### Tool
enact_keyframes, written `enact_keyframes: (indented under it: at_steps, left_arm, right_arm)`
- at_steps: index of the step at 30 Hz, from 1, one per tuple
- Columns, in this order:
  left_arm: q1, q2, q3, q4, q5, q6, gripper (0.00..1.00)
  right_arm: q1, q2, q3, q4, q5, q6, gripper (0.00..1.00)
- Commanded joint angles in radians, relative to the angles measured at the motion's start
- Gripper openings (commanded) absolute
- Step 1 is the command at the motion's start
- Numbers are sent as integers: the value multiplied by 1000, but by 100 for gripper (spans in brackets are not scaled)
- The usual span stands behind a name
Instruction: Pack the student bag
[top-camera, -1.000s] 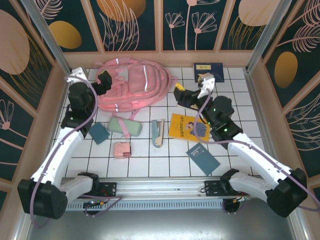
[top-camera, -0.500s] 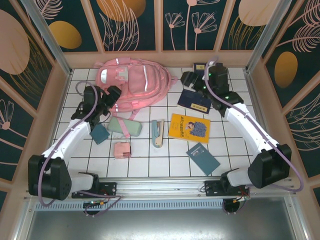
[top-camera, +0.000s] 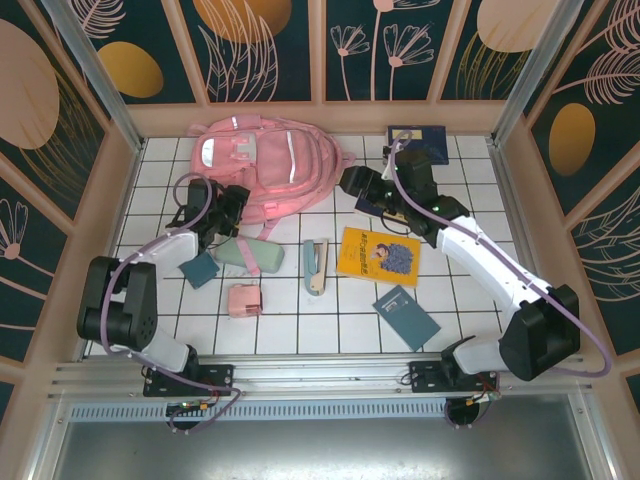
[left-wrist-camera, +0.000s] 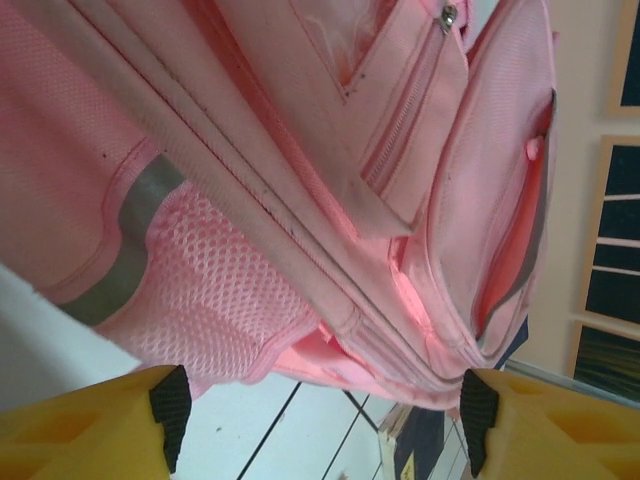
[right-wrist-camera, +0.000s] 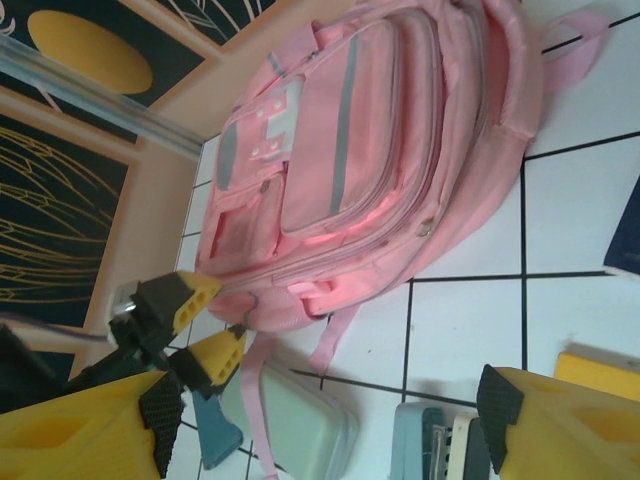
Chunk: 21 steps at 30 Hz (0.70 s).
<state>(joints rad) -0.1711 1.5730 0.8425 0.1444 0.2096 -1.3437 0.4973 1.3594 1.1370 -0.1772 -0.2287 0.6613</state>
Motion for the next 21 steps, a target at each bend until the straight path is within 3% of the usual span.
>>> enact_keyframes:
  at_steps: [1,15,19,21]
  left_arm:
    - [-1,49,39,63,8,-59,70]
    - [-1,262,189,84,4,-57,48]
    - [-1,285,203,87,-19,-41,24]
    - [0,295,214,88,-15,-37,6]
  right_arm:
    - [5,-11,-23,31,23,29,79]
    - [44,16,-42,56,49,11,68]
    - [44,19,-42,58,60,4,67]
    - [69,26,-40,51,73,-21,66]
